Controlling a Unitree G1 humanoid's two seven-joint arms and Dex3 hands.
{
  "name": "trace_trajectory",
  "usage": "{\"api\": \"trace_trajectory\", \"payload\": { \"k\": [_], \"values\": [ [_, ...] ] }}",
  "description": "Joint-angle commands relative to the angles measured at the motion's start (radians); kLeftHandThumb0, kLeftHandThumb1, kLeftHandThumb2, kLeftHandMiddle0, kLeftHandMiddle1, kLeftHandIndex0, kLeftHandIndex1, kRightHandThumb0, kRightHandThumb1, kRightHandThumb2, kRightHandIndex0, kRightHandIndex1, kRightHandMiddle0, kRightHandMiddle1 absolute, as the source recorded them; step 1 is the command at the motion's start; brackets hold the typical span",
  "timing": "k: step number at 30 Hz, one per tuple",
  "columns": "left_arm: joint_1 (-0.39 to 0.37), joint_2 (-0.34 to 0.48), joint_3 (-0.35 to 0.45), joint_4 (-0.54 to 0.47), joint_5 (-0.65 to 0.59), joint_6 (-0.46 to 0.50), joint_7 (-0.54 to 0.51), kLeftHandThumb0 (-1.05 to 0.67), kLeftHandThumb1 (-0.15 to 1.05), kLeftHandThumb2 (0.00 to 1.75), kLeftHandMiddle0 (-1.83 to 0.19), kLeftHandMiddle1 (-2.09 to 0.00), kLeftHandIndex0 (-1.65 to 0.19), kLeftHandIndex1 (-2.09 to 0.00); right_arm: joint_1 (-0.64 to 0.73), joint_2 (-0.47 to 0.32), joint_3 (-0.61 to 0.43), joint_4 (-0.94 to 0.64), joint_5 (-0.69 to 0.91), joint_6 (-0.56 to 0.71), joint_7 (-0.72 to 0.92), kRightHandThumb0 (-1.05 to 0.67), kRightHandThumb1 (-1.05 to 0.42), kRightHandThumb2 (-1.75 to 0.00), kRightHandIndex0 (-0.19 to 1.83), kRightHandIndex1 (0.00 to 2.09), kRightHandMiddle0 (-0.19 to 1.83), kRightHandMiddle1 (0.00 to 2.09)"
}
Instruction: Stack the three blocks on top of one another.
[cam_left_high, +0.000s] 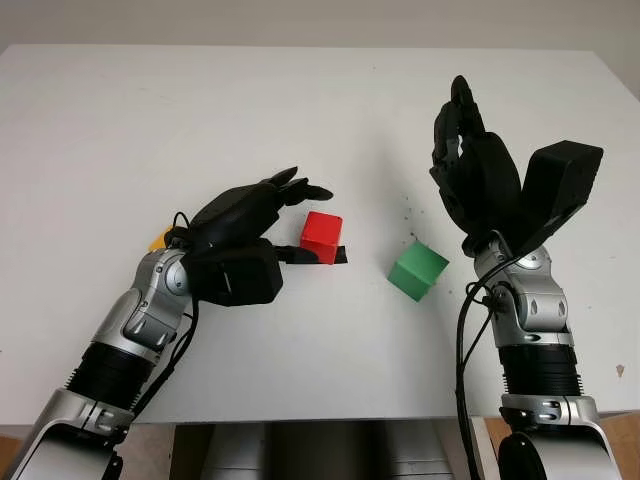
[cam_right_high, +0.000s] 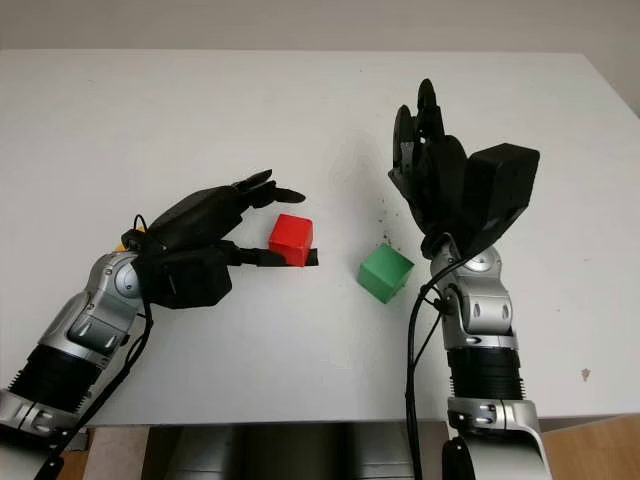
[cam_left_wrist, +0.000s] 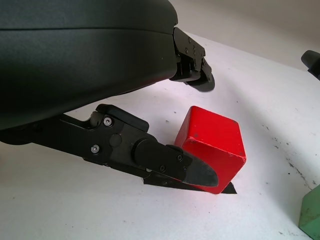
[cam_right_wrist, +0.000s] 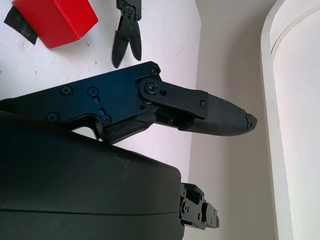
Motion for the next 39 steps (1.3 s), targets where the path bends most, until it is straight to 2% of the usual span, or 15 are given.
{"api": "trace_trajectory", "payload": {
  "k": [1, 7, 13, 15, 17, 21, 26, 30, 33, 36, 39],
  "values": [
    [-0.011, 0.011, -0.004, -0.016, 0.001, 0.001, -0.004, -0.61, 1.01, 0.05, 0.07, -0.05, -0.16, -0.10, -0.004, 0.002, -0.005, -0.024, 0.000, -0.003, -0.002, -0.74, -1.05, -0.66, -0.19, 0.00, -0.19, 0.00],
    [-0.008, 0.017, -0.002, -0.025, -0.005, 0.010, -0.020, -0.64, 1.02, 0.06, 0.09, -0.05, -0.13, -0.07, -0.002, -0.003, -0.002, -0.023, -0.002, -0.001, 0.005, -0.74, -1.05, -0.67, -0.19, 0.00, -0.19, 0.00],
    [0.004, 0.030, 0.017, -0.072, -0.040, 0.026, -0.058, -0.70, 1.01, 0.05, 0.16, -0.03, -0.01, -0.02, -0.001, -0.003, -0.005, -0.019, 0.003, -0.005, 0.011, -0.74, -1.05, -0.68, -0.19, 0.00, -0.19, 0.00],
    [0.011, 0.028, 0.051, -0.105, -0.086, 0.027, -0.057, -0.77, 1.03, 0.08, 0.18, -0.04, 0.03, -0.02, -0.001, -0.003, -0.006, -0.020, 0.002, -0.004, 0.009, -0.74, -1.05, -0.68, -0.19, 0.00, -0.19, 0.00],
    [0.014, 0.029, 0.088, -0.138, -0.124, 0.031, -0.042, -0.81, 1.04, 0.20, 0.16, -0.05, 0.04, -0.03, -0.001, -0.002, -0.006, -0.021, 0.002, -0.002, 0.007, -0.73, -1.05, -0.68, -0.19, 0.00, -0.19, 0.00],
    [0.004, 0.048, 0.176, -0.197, -0.197, 0.050, -0.027, -0.82, 1.05, 0.33, 0.14, -0.06, 0.03, -0.05, -0.004, -0.002, -0.007, -0.009, 0.002, -0.015, 0.013, -0.73, -1.05, -0.68, -0.19, 0.00, -0.19, 0.00],
    [-0.020, 0.090, 0.251, -0.218, -0.257, 0.057, -0.033, -0.79, 1.05, 0.27, 0.11, -0.06, -0.01, -0.07, -0.005, -0.005, -0.004, -0.011, 0.000, -0.007, 0.020, -0.73, -1.05, -0.70, -0.19, 0.00, -0.19, 0.00],
    [-0.031, 0.141, 0.320, -0.184, -0.334, 0.031, -0.049, -0.78, 1.05, 0.20, 0.07, -0.07, -0.07, -0.09, -0.004, -0.004, -0.005, -0.016, 0.003, -0.002, 0.022, -0.73, -1.05, -0.69, -0.19, 0.00, -0.19, 0.00],
    [-0.008, 0.185, 0.357, -0.213, -0.357, 0.081, -0.069, -0.79, 1.05, 0.16, 0.03, -0.07, -0.12, -0.09, -0.001, -0.004, -0.005, -0.025, 0.001, 0.004, 0.018, -0.73, -1.05, -0.69, -0.19, 0.00, -0.19, 0.00],
    [0.015, 0.279, 0.369, -0.230, -0.342, 0.097, -0.132, -0.78, 1.03, 0.10, 0.02, -0.06, -0.15, -0.08, 0.000, -0.006, -0.007, -0.026, 0.005, 0.005, 0.023, -0.72, -1.05, -0.70, -0.19, 0.00, -0.19, 0.00],
    [0.021, 0.383, 0.361, -0.200, -0.317, 0.042, -0.200, -0.73, 0.94, 0.04, 0.03, -0.05, -0.20, -0.08, 0.002, -0.007, -0.007, -0.028, 0.007, 0.008, 0.026, -0.72, -1.05, -0.69, -0.19, 0.00, -0.19, 0.00]
  ]
}}
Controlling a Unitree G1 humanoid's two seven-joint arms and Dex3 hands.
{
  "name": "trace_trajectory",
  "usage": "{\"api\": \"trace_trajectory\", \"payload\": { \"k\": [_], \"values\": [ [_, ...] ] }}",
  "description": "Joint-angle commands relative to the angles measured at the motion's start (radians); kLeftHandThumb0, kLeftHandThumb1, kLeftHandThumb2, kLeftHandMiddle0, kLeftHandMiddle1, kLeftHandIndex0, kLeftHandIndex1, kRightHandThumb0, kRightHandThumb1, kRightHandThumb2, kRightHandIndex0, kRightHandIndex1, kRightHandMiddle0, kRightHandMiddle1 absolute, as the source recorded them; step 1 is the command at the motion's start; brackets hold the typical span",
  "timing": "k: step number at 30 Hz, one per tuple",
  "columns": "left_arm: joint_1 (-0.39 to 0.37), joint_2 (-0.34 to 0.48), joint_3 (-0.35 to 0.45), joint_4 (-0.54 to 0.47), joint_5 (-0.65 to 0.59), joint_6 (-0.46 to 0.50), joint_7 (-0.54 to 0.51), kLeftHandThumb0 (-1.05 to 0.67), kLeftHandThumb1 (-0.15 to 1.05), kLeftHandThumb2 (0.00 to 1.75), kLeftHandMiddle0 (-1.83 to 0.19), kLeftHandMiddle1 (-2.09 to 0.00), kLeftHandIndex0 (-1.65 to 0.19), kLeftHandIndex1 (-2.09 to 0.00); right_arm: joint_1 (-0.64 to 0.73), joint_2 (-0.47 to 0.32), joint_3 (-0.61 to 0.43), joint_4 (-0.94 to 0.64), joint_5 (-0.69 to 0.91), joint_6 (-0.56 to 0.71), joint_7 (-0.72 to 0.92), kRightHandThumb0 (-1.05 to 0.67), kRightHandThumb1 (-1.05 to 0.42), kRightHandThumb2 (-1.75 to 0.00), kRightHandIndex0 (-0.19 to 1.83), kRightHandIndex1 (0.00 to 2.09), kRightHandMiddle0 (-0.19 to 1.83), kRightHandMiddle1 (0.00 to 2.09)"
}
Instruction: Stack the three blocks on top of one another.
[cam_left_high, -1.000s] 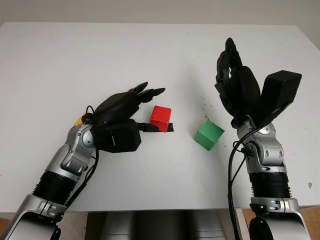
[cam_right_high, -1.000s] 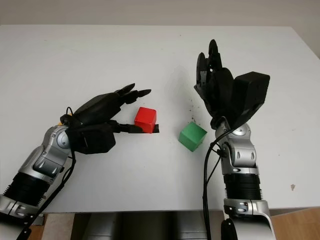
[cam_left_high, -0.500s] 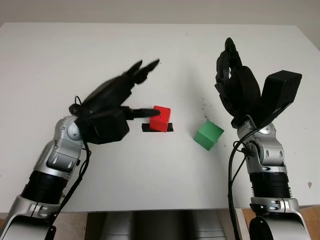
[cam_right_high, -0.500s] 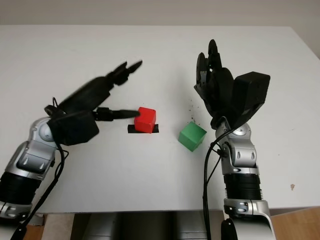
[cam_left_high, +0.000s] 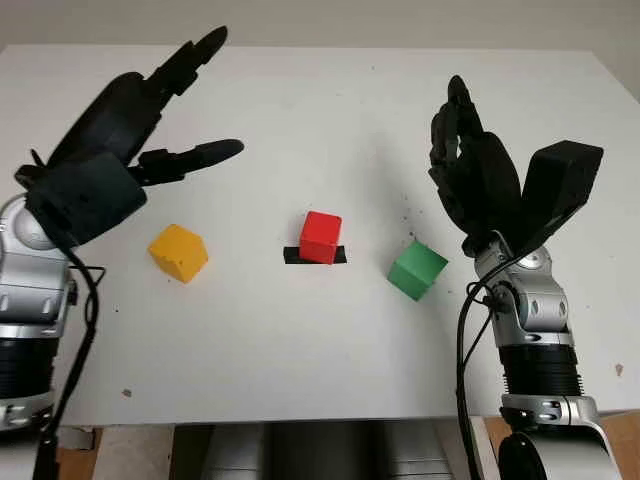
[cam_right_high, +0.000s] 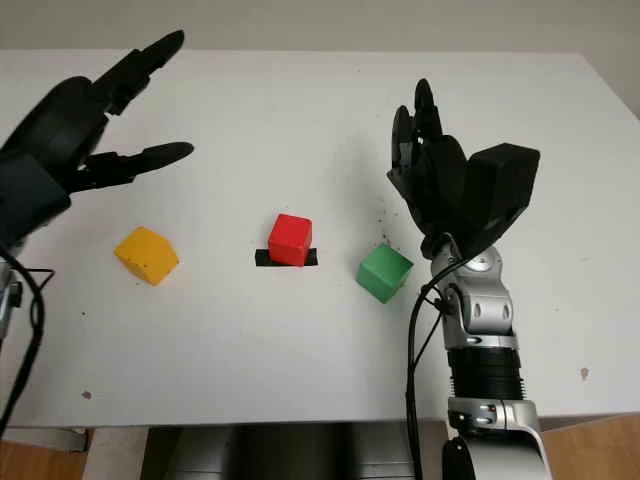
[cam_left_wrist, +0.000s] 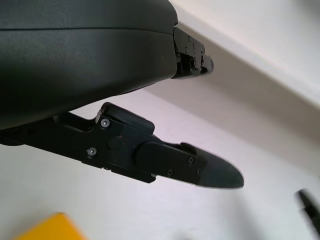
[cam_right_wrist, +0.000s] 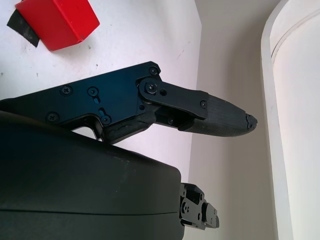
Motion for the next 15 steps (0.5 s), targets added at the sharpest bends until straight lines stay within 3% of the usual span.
{"api": "trace_trajectory", "payload": {
  "k": [1, 7, 15],
  "values": [
    [0.008, 0.061, 0.003, 0.011, 0.012, -0.039, -0.029, -0.71, 0.91, 0.03, 0.04, -0.05, -0.21, -0.08, 0.003, -0.007, -0.004, -0.028, 0.003, 0.005, 0.004, -0.72, -1.05, -0.69, -0.19, 0.00, -0.19, 0.00],
    [-0.002, 0.218, -0.028, 0.052, 0.051, -0.128, -0.166, -0.72, 0.90, 0.05, 0.01, -0.06, -0.26, -0.08, 0.000, -0.013, -0.003, -0.022, -0.005, 0.005, 0.008, -0.73, -1.05, -0.70, -0.19, 0.00, -0.19, 0.00],
    [0.012, 0.309, -0.042, 0.047, 0.071, -0.183, -0.272, -0.71, 0.87, 0.05, 0.01, -0.06, -0.31, -0.07, 0.001, -0.015, 0.001, -0.031, -0.010, 0.012, 0.011, -0.72, -1.05, -0.70, -0.19, 0.00, -0.19, 0.00]
  ]
}}
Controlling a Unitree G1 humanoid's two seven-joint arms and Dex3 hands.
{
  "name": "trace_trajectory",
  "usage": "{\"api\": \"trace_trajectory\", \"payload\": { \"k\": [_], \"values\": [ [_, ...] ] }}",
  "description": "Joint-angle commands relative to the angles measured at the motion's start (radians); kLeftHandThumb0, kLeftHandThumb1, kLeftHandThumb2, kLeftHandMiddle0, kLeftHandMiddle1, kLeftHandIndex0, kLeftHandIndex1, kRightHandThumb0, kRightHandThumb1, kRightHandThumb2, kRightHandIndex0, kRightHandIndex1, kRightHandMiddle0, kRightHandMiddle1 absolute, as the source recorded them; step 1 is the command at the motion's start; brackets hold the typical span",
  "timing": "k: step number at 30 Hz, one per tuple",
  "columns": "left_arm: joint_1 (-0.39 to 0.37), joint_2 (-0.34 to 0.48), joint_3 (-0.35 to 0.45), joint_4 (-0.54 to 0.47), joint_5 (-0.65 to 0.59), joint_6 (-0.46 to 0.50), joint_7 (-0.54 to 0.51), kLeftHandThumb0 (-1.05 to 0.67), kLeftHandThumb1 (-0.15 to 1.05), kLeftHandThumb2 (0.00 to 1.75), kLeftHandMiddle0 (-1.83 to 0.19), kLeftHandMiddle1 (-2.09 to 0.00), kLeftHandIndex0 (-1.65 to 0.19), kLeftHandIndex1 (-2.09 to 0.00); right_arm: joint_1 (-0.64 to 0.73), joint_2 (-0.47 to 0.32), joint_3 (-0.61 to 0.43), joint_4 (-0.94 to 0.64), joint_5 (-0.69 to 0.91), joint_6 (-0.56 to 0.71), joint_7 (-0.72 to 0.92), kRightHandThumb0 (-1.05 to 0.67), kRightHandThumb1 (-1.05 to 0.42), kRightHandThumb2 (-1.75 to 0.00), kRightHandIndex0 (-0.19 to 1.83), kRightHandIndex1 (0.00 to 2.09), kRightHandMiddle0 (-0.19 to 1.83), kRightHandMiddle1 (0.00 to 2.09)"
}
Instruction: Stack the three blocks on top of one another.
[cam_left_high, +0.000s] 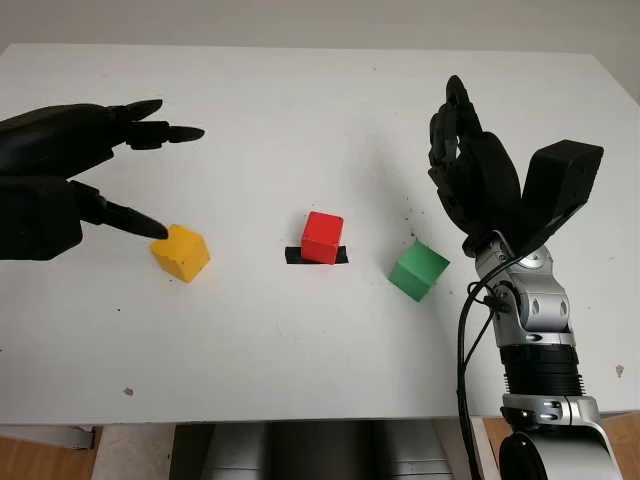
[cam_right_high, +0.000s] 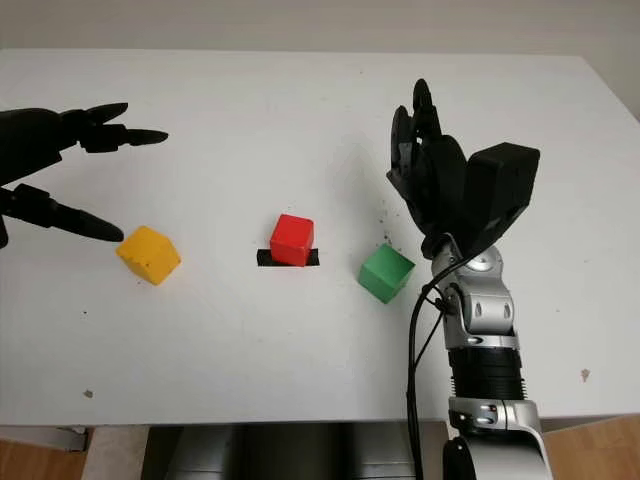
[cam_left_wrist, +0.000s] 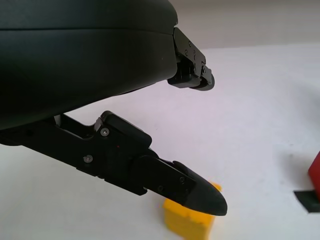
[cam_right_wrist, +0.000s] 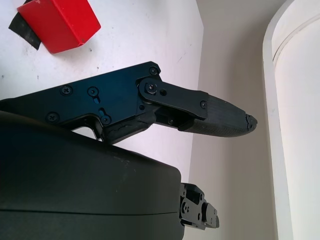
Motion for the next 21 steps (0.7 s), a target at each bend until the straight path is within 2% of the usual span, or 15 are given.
{"api": "trace_trajectory", "payload": {
  "k": [1, 9, 15, 21],
  "values": [
    [0.020, 0.030, -0.004, -0.020, 0.007, -0.019, -0.008, -0.71, 0.87, 0.05, 0.00, -0.06, -0.32, -0.08, 0.000, -0.012, -0.001, -0.026, -0.005, 0.003, 0.001, -0.72, -1.05, -0.71, -0.19, 0.00, -0.19, 0.00],
    [0.113, 0.053, -0.002, -0.058, 0.059, -0.062, 0.000, -0.71, 0.89, 0.06, 0.07, -0.04, -0.26, -0.04, -0.006, -0.010, -0.004, -0.021, -0.010, 0.004, -0.005, -0.73, -1.05, -0.69, -0.19, 0.00, -0.19, 0.00],
    [0.142, 0.038, -0.034, -0.107, 0.129, 0.006, -0.008, -0.69, 0.91, 0.06, 0.11, -0.04, -0.22, -0.04, -0.013, -0.008, -0.006, -0.011, -0.010, -0.003, -0.008, -0.72, -1.05, -0.69, -0.19, 0.00, -0.19, 0.00],
    [0.165, 0.021, -0.065, -0.086, 0.162, -0.020, 0.035, -0.72, 0.92, 0.06, 0.14, -0.04, -0.21, -0.04, -0.014, -0.016, -0.003, -0.014, -0.021, 0.000, -0.011, -0.72, -1.05, -0.69, -0.19, 0.00, -0.19, 0.00]
  ]
}}
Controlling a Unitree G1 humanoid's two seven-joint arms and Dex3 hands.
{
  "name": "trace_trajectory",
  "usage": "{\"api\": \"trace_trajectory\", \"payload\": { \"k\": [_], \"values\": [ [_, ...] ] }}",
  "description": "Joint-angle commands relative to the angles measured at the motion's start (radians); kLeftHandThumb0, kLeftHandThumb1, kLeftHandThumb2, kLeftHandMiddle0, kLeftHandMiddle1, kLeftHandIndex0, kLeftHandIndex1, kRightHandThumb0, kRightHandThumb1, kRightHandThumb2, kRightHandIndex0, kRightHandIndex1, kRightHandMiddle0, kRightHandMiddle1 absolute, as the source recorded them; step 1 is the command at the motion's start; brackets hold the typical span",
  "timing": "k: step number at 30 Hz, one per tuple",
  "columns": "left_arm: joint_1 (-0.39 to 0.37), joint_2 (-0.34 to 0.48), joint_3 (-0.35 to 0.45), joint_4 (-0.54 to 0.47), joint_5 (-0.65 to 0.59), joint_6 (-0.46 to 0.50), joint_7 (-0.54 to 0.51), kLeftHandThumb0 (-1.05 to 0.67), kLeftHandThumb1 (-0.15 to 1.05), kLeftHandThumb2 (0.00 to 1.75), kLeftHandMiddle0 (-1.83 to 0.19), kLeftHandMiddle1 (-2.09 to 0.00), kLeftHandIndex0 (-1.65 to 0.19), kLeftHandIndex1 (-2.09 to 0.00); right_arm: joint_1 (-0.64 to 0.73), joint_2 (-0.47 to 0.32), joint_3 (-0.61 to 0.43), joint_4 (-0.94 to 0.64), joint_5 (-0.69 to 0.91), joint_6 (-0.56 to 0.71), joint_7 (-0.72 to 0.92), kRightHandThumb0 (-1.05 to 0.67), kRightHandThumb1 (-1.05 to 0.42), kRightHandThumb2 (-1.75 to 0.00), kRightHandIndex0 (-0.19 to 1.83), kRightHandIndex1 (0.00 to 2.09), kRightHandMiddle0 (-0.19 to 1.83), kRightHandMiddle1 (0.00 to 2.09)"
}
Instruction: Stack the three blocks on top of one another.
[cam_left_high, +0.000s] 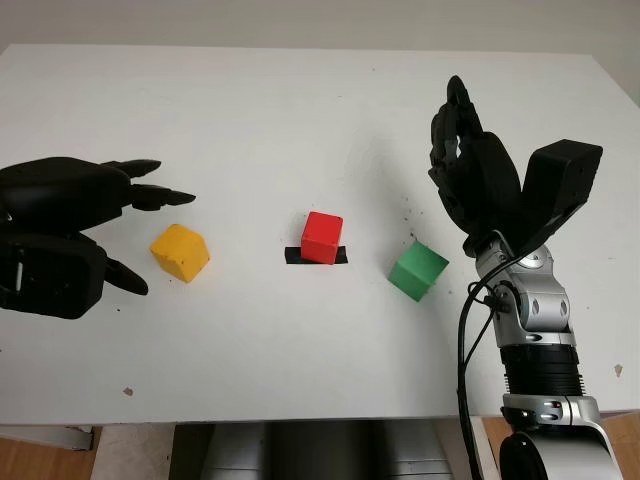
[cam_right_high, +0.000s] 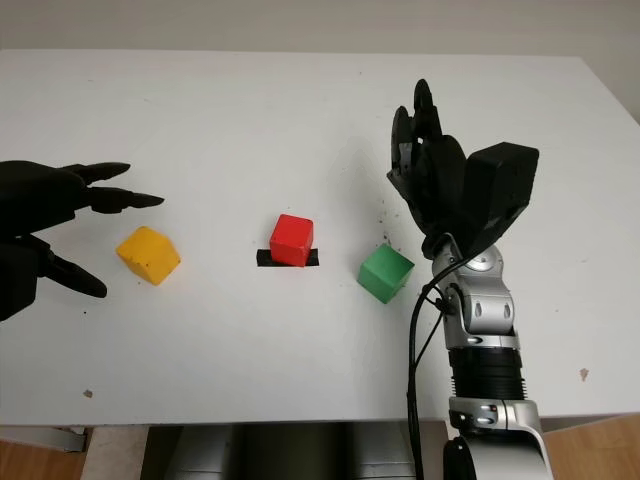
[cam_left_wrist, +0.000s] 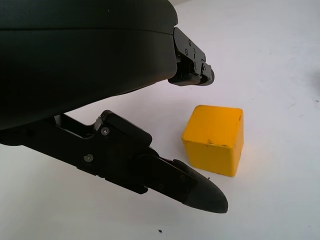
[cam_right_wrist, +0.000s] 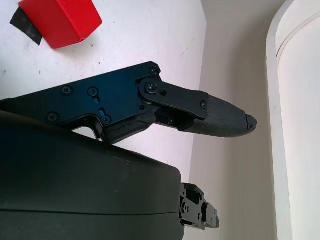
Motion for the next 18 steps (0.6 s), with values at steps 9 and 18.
{"api": "trace_trajectory", "payload": {
  "k": [9, 18],
  "values": [
    [0.035, -0.083, -0.024, 0.094, 0.079, -0.076, 0.219, -0.68, 0.92, 0.05, 0.07, -0.07, -0.29, -0.08, -0.014, -0.014, -0.011, -0.012, 0.004, 0.000, 0.007, -0.72, -1.05, -0.68, -0.19, 0.00, -0.19, 0.00],
    [0.045, -0.122, -0.037, 0.139, 0.119, -0.066, 0.306, -0.65, 0.93, 0.06, 0.04, -0.07, -0.38, -0.12, -0.012, -0.022, -0.009, -0.017, 0.003, 0.006, 0.019, -0.72, -1.05, -0.68, -0.19, 0.00, -0.19, 0.00]
  ]
}}
